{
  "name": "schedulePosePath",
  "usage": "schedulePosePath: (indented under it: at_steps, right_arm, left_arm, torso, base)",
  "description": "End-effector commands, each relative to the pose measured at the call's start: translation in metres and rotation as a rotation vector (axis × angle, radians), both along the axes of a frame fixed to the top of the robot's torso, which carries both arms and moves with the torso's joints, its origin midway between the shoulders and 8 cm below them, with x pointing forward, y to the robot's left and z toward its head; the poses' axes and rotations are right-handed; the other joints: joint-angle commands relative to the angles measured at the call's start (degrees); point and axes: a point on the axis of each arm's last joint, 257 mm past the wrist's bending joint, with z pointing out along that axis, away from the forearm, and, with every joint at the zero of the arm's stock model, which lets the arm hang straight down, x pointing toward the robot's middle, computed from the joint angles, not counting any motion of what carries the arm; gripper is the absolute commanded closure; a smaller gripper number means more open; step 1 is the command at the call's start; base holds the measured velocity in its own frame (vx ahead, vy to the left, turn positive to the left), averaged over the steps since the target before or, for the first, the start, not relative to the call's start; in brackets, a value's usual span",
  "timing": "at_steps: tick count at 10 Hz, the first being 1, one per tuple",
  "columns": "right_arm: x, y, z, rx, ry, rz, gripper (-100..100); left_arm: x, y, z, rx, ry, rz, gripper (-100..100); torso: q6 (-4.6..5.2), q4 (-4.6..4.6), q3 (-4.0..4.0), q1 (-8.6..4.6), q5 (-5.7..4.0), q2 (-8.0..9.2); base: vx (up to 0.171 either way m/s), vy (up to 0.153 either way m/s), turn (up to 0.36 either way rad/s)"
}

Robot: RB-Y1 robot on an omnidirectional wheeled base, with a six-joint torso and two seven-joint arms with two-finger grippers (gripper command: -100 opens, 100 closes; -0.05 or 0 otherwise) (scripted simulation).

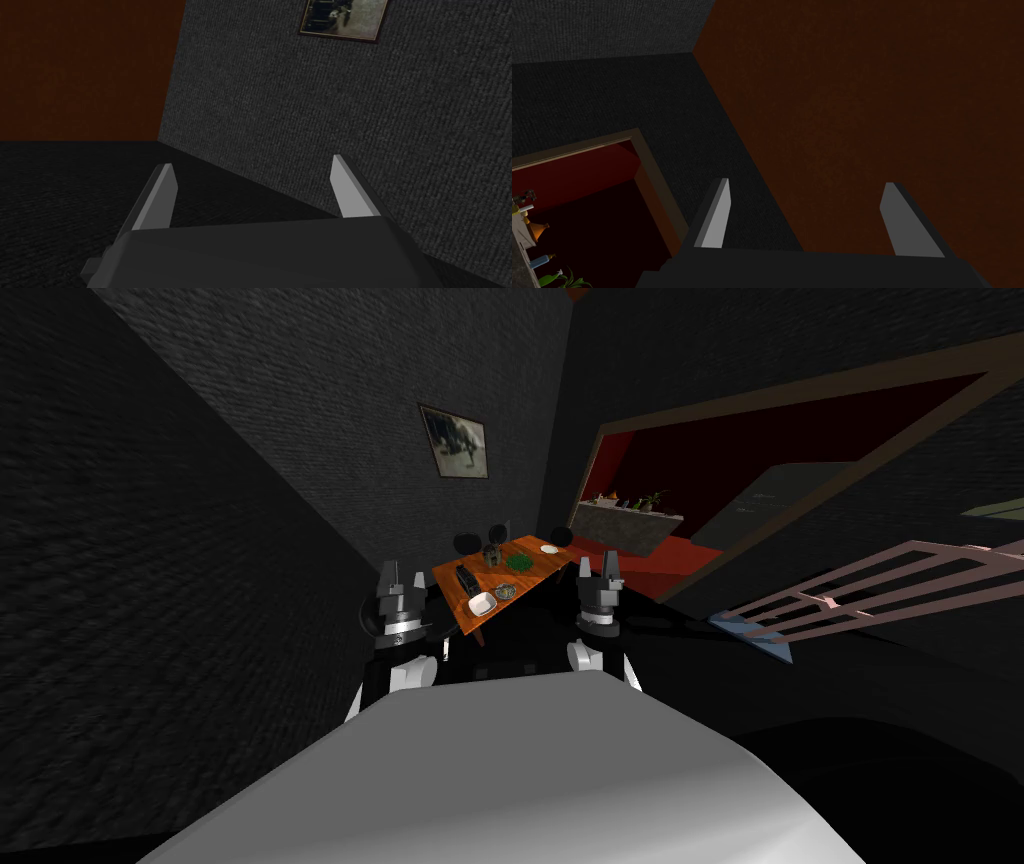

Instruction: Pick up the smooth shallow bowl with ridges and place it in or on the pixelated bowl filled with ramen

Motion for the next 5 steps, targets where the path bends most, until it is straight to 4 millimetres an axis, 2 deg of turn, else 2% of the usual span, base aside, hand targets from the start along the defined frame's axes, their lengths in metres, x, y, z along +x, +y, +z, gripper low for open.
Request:
schedulePosePath:
  at_steps: [1,5]
  right_arm:
    - [0.000,0.000,0.000,0.000,0.000,0.000,0]
    - [0.000,0.000,0.000,0.000,0.000,0.000,0]
  left_arm:
    - [0.008,0.003,-0.019,0.014,0.045,-0.008,-100]
    - [0.025,0.016,-0.067,0.031,0.156,-0.009,-100]
  torso:
    - [0.00,0.00,0.00,0.00,0.00,0.00]
    - [0.00,-0.05,-0.11,-0.28,-0.06,-0.19]
  base:
    - [0.047,-0.049,-0.016]
    - [0.053,-0.083,-0.001]
